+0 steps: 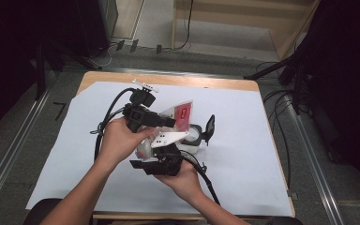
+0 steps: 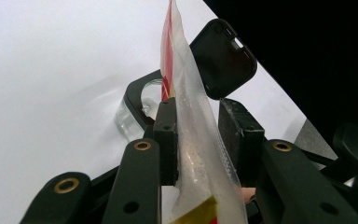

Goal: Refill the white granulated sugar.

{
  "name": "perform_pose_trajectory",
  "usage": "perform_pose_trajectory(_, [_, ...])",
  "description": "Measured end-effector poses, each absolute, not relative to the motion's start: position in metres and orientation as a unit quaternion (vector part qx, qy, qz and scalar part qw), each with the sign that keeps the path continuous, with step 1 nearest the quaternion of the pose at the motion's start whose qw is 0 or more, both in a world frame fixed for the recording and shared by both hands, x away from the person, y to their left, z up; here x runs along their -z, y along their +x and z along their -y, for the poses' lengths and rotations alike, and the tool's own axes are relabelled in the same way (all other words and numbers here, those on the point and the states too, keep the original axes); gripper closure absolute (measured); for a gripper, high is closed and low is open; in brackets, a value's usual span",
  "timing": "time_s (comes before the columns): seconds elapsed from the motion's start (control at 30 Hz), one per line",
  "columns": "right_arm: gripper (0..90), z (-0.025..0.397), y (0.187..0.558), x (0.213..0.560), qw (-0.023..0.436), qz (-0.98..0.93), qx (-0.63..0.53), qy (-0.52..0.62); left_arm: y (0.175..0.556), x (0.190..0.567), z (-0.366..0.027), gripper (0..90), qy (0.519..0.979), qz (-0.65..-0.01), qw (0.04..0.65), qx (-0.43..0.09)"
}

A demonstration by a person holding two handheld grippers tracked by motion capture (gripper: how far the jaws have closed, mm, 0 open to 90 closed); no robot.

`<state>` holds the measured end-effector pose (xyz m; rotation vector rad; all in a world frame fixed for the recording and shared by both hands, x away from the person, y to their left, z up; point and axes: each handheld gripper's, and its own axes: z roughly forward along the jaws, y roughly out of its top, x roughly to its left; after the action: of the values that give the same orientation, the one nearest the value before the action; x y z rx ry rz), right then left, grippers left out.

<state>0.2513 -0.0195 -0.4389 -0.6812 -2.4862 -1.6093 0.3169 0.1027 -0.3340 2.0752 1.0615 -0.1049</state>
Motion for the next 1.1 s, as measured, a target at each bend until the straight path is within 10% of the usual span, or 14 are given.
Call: perform_pose_trajectory(1.1, [62.3, 0.0187, 0.2573, 0.4371, 0.051, 0.820, 0.527, -0.217, 0.3200, 0.3318, -0.1052, 69.9, 0.816, -0.417, 0.398, 0.036])
